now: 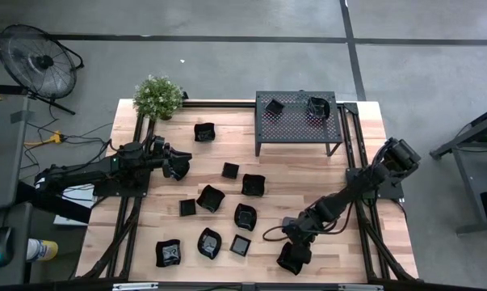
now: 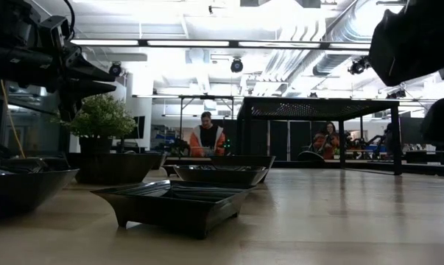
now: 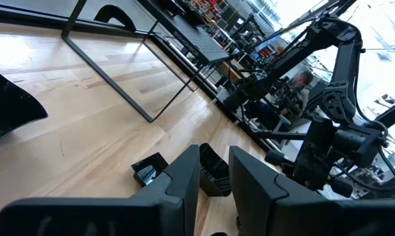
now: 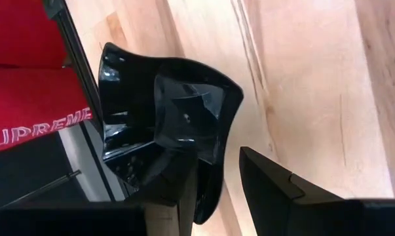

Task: Pick & Place Mini shaped plates
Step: Put the black distorted square plate on the shelf

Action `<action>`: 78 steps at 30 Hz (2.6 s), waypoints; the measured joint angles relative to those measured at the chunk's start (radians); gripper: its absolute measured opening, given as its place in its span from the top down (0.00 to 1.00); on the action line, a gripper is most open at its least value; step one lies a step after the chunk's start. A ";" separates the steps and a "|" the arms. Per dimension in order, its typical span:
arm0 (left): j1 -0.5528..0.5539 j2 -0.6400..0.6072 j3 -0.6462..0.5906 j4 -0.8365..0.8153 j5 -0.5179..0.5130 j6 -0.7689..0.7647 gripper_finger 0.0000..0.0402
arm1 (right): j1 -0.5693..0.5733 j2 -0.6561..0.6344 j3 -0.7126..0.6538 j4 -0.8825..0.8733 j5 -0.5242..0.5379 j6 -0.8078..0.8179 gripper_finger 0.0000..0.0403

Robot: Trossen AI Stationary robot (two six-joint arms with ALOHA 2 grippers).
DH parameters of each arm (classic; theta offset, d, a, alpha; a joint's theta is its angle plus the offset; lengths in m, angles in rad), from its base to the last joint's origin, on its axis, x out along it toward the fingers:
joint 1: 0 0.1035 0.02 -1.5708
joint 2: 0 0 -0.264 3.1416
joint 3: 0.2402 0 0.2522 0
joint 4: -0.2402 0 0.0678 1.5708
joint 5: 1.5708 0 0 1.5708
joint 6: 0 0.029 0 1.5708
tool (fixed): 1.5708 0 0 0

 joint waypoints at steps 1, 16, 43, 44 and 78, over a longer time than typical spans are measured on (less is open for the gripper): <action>0.000 0.000 0.000 0.000 0.000 0.000 0.80 | 0.000 0.000 0.000 0.002 0.010 0.003 0.73; 0.000 0.000 0.000 0.000 0.000 0.000 0.80 | -0.001 -0.001 0.000 -0.016 0.019 0.025 0.75; 0.000 0.000 0.000 0.000 0.000 0.000 0.80 | -0.004 0.016 0.000 0.024 -0.026 0.057 0.99; 0.000 0.000 0.000 0.000 0.000 0.000 0.80 | -0.004 0.016 0.000 0.032 -0.030 0.065 0.99; 0.000 0.000 0.000 0.000 0.000 0.000 0.80 | -0.196 -0.551 0.000 -0.424 0.253 0.248 1.00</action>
